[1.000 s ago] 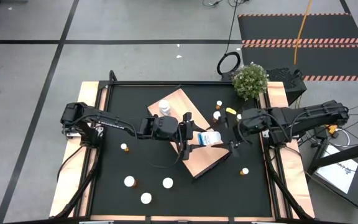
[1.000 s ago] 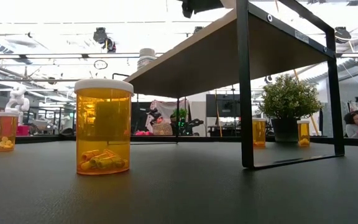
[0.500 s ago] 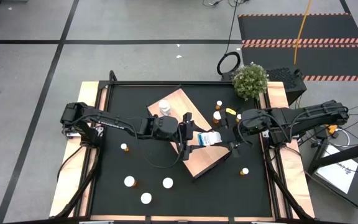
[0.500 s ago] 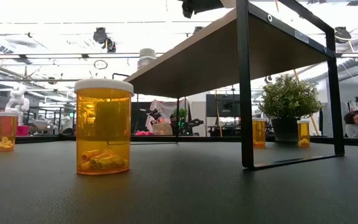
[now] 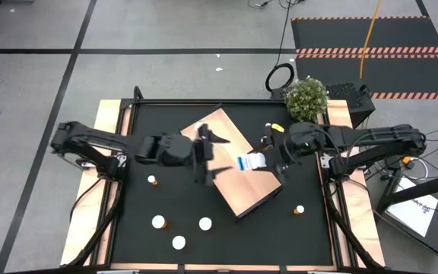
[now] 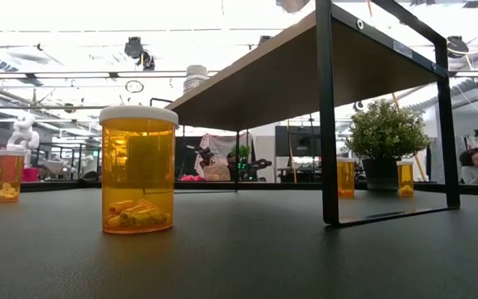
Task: Pick and place medicine bottles onto shelf by color
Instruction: Put the top white pill bottle on the shelf aligned with the other white pill bottle
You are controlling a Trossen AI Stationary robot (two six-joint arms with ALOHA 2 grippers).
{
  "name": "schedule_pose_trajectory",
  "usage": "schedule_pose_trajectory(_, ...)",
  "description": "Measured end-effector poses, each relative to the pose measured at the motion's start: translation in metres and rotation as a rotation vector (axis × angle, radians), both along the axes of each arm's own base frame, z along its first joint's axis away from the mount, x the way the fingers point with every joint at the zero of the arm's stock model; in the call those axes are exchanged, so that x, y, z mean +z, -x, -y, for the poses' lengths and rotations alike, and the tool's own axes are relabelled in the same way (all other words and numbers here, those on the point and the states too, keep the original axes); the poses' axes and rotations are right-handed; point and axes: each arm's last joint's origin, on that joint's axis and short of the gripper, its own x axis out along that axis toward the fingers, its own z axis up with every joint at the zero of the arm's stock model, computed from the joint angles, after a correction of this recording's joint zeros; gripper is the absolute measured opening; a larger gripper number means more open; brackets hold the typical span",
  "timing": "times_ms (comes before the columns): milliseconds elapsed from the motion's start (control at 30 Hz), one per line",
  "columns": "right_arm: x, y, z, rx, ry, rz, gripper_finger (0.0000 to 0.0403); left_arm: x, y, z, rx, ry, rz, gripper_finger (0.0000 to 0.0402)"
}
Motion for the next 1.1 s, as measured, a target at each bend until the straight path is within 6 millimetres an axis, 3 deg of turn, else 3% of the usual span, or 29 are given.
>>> schedule_pose_trajectory(300, 0.022, -0.052, 0.055, 0.060, -0.029, -0.174, 0.0234, 0.013, 0.050, -0.009, 0.206, 0.079, -0.128, 0.0332)
schedule_pose_trajectory(500, 0.019, -0.088, 0.102, 0.081, -0.054, -0.275, 0.0235, 0.009, 0.068, -0.008, 0.288, 0.037, -0.205, 0.0295)
schedule_pose_trajectory(667, 0.016, -0.105, 0.134, 0.076, -0.038, -0.347, 0.0235, 0.001, 0.085, -0.010, 0.353, 0.020, -0.222, 0.0271)
schedule_pose_trajectory(833, 0.013, -0.119, 0.154, 0.090, -0.024, -0.424, 0.0235, 0.001, 0.106, -0.015, 0.397, 0.039, -0.166, 0.0254)
schedule_pose_trajectory(1100, 0.003, -0.137, 0.167, 0.098, 0.086, -0.465, 0.0235, 0.004, 0.129, -0.020, 0.396, 0.061, -0.115, 0.0248)
